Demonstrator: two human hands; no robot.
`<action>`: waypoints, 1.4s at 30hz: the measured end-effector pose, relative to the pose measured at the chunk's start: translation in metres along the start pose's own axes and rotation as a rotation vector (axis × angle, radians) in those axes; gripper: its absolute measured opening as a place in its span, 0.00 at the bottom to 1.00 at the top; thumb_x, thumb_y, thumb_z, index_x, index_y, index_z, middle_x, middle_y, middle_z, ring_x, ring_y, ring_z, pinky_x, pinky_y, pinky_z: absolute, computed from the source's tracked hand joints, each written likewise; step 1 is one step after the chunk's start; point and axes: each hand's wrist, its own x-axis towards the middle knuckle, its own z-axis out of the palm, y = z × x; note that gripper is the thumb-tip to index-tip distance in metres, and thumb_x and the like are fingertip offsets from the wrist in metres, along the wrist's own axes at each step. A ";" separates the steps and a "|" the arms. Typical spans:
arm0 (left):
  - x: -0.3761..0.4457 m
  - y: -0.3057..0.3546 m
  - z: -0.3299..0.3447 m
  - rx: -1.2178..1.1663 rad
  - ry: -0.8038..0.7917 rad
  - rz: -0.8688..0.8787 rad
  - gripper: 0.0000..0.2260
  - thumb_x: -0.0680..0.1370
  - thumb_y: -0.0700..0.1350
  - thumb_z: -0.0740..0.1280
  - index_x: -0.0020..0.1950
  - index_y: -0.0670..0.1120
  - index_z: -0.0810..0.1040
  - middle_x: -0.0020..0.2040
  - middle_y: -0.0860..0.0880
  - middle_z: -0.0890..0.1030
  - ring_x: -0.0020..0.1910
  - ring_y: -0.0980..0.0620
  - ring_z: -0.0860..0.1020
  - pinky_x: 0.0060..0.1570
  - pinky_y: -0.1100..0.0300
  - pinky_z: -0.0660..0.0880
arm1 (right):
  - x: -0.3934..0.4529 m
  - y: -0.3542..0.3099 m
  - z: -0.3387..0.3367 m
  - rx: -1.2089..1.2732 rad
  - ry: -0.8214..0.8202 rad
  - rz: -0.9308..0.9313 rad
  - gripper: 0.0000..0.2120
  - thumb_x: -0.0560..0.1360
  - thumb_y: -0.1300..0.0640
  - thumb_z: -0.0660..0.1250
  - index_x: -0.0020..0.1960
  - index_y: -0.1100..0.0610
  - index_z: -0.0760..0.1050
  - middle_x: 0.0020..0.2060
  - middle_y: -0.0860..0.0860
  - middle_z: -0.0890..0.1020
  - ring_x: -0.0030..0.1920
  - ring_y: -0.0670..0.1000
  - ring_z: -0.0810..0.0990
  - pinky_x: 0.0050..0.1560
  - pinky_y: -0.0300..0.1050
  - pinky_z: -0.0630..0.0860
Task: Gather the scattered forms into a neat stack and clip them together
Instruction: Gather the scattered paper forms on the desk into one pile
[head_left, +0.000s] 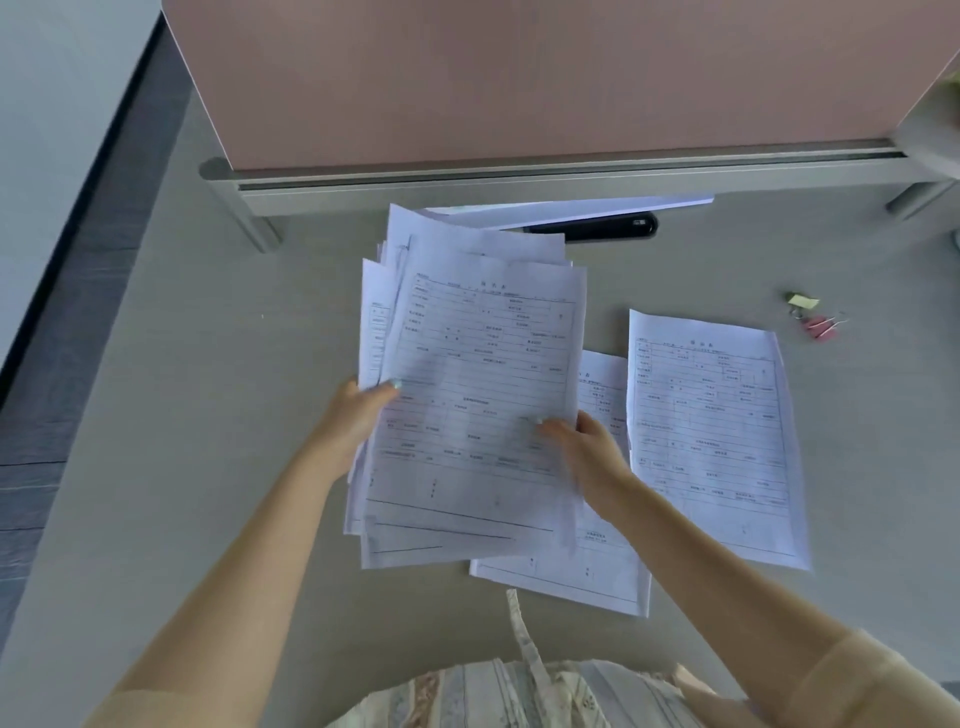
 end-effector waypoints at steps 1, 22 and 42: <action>-0.003 -0.001 0.012 0.020 -0.025 0.003 0.15 0.77 0.40 0.63 0.64 0.39 0.74 0.53 0.44 0.78 0.57 0.45 0.77 0.57 0.55 0.71 | -0.003 0.002 -0.010 -0.002 0.051 -0.026 0.07 0.73 0.58 0.66 0.50 0.55 0.78 0.44 0.51 0.83 0.47 0.53 0.81 0.52 0.49 0.78; -0.061 -0.004 0.256 0.129 -0.298 -0.086 0.04 0.78 0.39 0.58 0.48 0.43 0.71 0.36 0.48 0.70 0.31 0.54 0.65 0.29 0.62 0.63 | -0.002 0.061 -0.218 -0.316 0.509 0.087 0.13 0.67 0.56 0.61 0.43 0.67 0.73 0.44 0.62 0.79 0.37 0.59 0.76 0.35 0.46 0.71; -0.051 -0.053 0.099 0.284 0.165 -0.233 0.11 0.64 0.47 0.69 0.43 0.46 0.73 0.43 0.46 0.76 0.40 0.45 0.74 0.46 0.57 0.69 | -0.034 0.063 -0.081 -0.233 -0.008 0.150 0.13 0.71 0.65 0.60 0.53 0.61 0.78 0.51 0.61 0.83 0.53 0.61 0.80 0.51 0.56 0.78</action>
